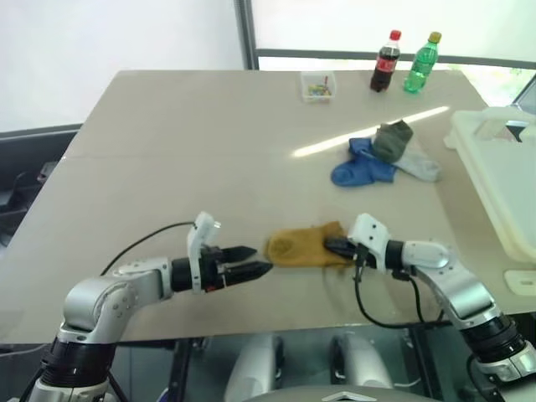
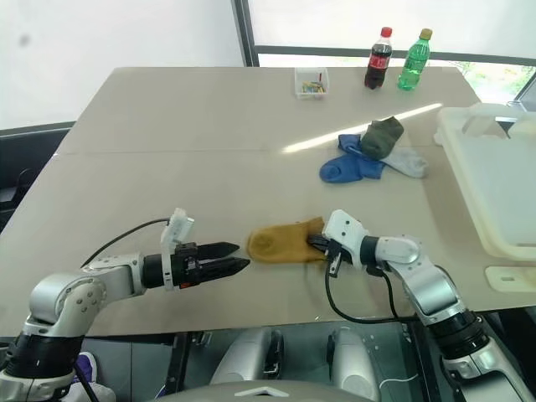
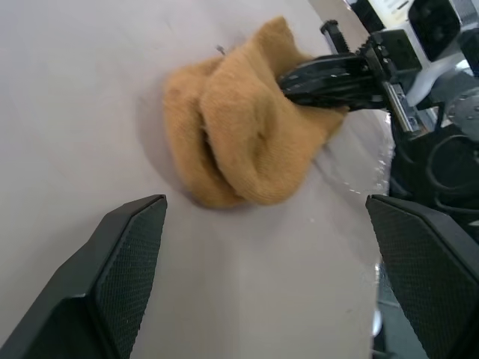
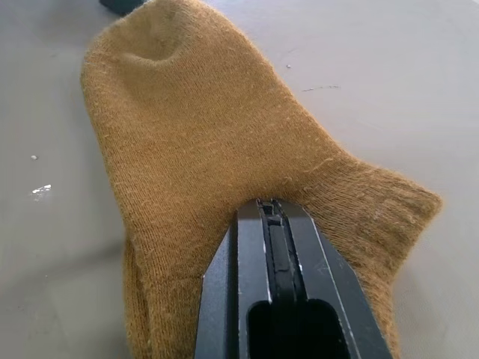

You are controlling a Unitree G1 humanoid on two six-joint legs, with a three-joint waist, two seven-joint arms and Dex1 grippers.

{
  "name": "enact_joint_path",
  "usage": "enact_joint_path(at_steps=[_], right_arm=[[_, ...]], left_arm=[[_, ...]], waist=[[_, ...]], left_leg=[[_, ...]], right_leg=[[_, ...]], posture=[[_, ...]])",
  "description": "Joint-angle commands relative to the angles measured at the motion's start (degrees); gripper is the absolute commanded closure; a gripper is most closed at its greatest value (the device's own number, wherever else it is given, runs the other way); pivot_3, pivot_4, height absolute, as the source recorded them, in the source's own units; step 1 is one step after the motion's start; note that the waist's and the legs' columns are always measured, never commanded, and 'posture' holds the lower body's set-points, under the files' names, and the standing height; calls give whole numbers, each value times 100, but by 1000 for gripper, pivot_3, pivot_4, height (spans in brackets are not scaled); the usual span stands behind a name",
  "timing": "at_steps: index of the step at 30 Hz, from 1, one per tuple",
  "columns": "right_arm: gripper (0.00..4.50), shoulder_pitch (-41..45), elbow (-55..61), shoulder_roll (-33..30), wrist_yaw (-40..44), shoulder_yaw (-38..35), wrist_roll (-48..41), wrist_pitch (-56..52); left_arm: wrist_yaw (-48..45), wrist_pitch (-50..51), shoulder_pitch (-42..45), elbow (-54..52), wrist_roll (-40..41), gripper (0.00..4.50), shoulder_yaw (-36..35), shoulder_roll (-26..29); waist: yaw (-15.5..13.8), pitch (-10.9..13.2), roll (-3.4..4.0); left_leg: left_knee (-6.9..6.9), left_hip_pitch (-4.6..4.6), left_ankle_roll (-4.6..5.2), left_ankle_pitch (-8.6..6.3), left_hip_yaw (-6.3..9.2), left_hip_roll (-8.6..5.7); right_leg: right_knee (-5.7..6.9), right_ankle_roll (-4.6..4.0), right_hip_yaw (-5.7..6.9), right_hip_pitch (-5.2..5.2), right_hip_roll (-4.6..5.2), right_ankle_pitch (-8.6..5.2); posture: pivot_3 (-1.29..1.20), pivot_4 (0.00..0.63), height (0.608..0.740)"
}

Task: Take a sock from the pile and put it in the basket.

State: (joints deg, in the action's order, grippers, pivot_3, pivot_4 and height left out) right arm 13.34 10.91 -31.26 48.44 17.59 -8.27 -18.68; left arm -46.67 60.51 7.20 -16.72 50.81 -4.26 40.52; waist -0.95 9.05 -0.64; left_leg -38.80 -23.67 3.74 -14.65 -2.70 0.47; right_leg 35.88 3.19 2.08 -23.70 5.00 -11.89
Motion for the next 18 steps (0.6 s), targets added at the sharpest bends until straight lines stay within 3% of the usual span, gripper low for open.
enact_joint_path(at_steps=[1, 13, 18], right_arm=[[4458, -189, -55, -69, 41, 182, 156, -191], [4458, -385, 232, -17, -114, 141, 164, -358], [4458, -411, 341, -12, -150, 115, 139, -434]], left_arm=[[24, 387, 294, 38, 62, 0, 287, -13], [-412, -15, 858, 122, 118, 0, 315, -410], [-198, -178, 845, 423, -479, 0, 534, -236]], waist=[[7, -1, -2], [13, -1, -3], [17, 0, -3]], left_leg=[[0, 2, 0, 0, 0, 0], [0, -2, -10, 6, 0, 0], [0, -2, -8, 5, 1, 0]], right_leg=[[0, 0, 1, 3, 0, 0], [-2, 0, 0, 5, -1, 0], [-1, 0, 0, 4, -3, 0]], posture=[[0, 150, 732], [0, 150, 732], [0, 150, 732]])
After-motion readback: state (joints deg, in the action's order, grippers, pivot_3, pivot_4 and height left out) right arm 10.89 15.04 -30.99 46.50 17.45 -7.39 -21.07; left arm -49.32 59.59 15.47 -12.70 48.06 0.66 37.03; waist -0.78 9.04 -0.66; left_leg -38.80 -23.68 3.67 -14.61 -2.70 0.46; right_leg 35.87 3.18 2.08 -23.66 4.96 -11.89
